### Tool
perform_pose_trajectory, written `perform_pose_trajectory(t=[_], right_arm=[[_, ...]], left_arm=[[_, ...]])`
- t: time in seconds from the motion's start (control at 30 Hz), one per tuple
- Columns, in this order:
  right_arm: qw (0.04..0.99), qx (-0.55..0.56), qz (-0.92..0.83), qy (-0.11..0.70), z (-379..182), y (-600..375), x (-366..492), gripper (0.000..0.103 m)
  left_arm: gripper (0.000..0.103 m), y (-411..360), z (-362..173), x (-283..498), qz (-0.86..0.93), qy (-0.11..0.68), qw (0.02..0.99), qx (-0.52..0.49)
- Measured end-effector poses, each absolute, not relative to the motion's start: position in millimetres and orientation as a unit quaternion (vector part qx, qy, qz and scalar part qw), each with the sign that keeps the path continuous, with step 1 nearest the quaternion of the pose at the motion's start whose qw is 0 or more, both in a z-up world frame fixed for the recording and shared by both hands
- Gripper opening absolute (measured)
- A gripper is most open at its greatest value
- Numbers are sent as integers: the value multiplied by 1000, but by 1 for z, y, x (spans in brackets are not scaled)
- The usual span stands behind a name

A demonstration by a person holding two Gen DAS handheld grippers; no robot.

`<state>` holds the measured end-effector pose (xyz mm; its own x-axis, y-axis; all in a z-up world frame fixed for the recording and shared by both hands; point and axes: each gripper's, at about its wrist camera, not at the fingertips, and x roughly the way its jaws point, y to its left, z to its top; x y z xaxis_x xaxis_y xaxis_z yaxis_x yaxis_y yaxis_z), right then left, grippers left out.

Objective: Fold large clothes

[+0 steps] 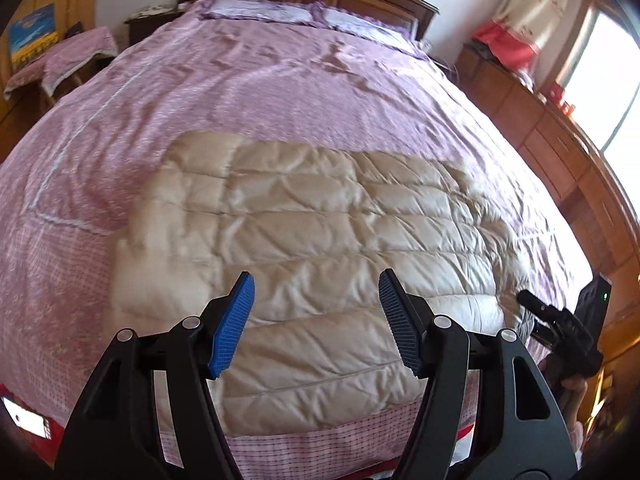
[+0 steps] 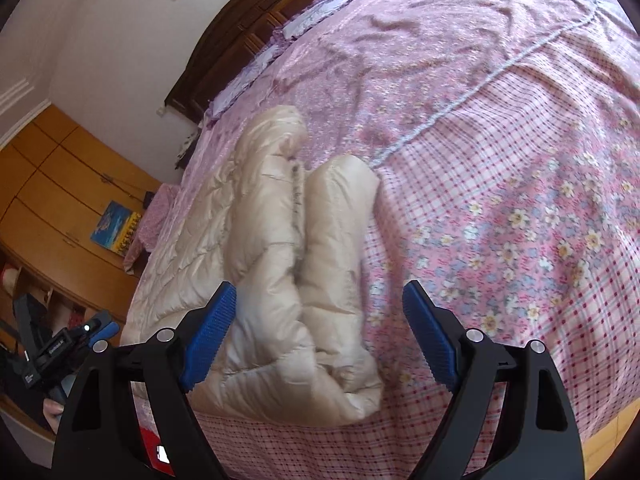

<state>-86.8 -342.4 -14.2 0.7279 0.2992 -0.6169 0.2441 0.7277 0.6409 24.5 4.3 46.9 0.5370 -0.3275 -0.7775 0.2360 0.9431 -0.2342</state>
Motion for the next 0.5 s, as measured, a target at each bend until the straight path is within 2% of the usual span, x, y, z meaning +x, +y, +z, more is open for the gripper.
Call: perform_pose_trajectory(t=[0.5], right_arm=[[847, 368, 35, 381, -31, -338, -71, 90]], left_arm=[[64, -40, 15, 30, -176, 494, 851, 14]])
